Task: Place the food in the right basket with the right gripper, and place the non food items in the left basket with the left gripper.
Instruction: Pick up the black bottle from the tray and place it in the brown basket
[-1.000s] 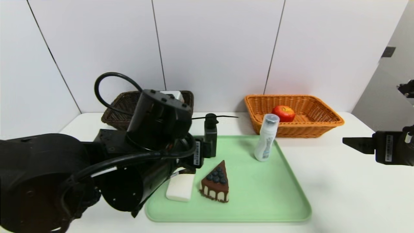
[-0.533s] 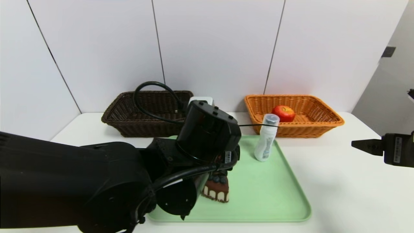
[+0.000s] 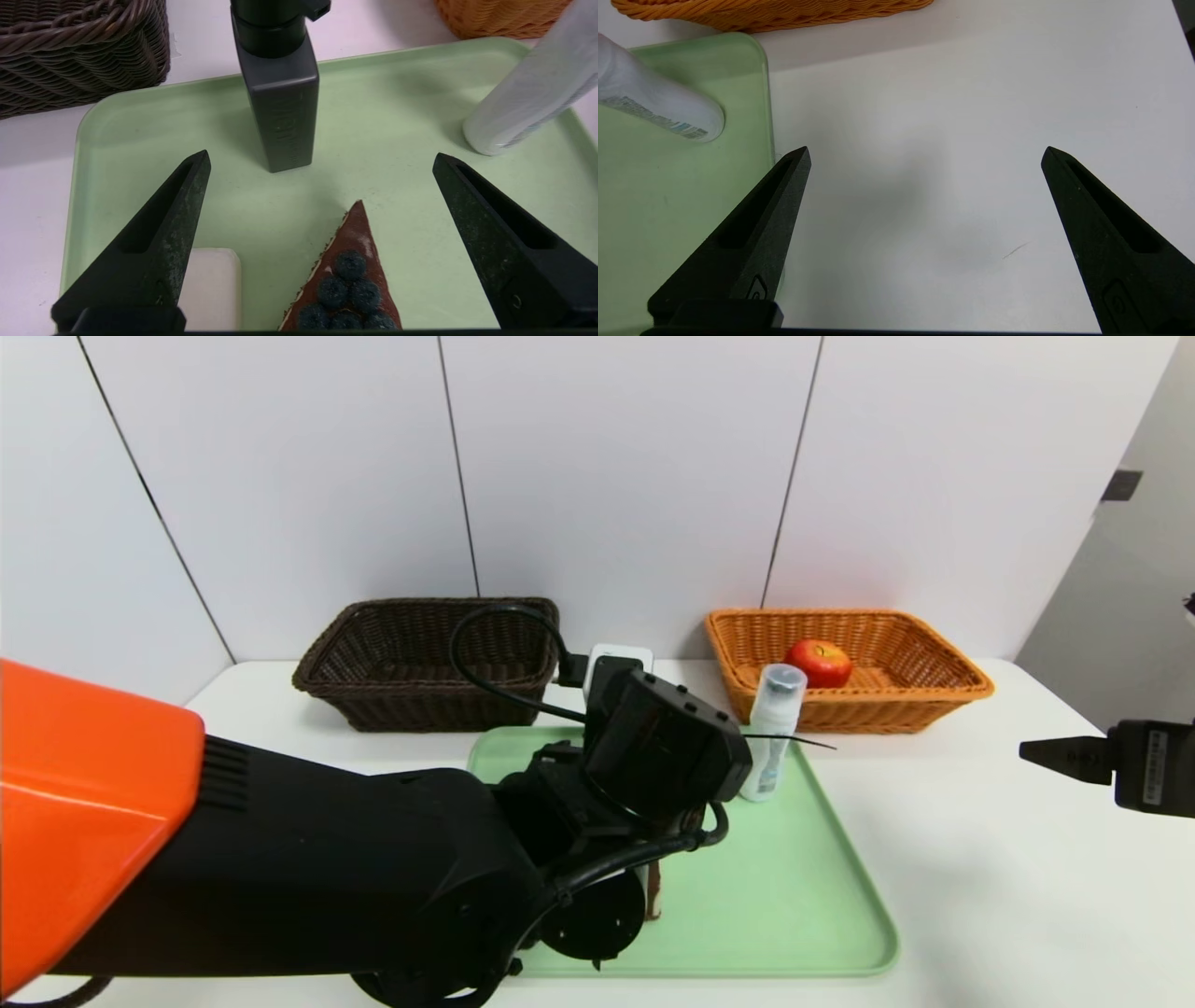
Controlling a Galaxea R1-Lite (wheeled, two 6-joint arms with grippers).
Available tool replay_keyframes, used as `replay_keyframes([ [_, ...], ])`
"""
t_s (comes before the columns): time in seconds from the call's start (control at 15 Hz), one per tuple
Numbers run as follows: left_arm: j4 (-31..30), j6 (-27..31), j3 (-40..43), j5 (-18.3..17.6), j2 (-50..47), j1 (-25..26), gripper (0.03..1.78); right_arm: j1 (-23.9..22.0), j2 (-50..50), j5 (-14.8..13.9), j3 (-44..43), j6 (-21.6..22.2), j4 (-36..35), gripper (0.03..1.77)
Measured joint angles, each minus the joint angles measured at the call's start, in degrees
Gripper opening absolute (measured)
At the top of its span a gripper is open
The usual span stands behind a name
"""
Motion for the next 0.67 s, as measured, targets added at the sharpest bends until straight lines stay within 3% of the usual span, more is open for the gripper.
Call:
replay_keyframes([
  [0.27, 0.02, 2.07, -0.76, 0.06, 1.44, 0.96, 1.69, 0.18, 1.02, 7.11, -0.13, -3.56, -4.17, 1.71],
  [0.47, 0.3, 2.11, -1.35, 0.06, 1.93, 1.68, 1.69, 0.18, 3.17, 9.73, 0.44, -6.34, -10.89, 1.71],
  [0.67, 0.3, 2.6, -1.46, 0.09, 2.1, 1.95, 1.69, 0.16, 4.61, 12.84, 2.23, -11.95, -13.09, 1.71],
])
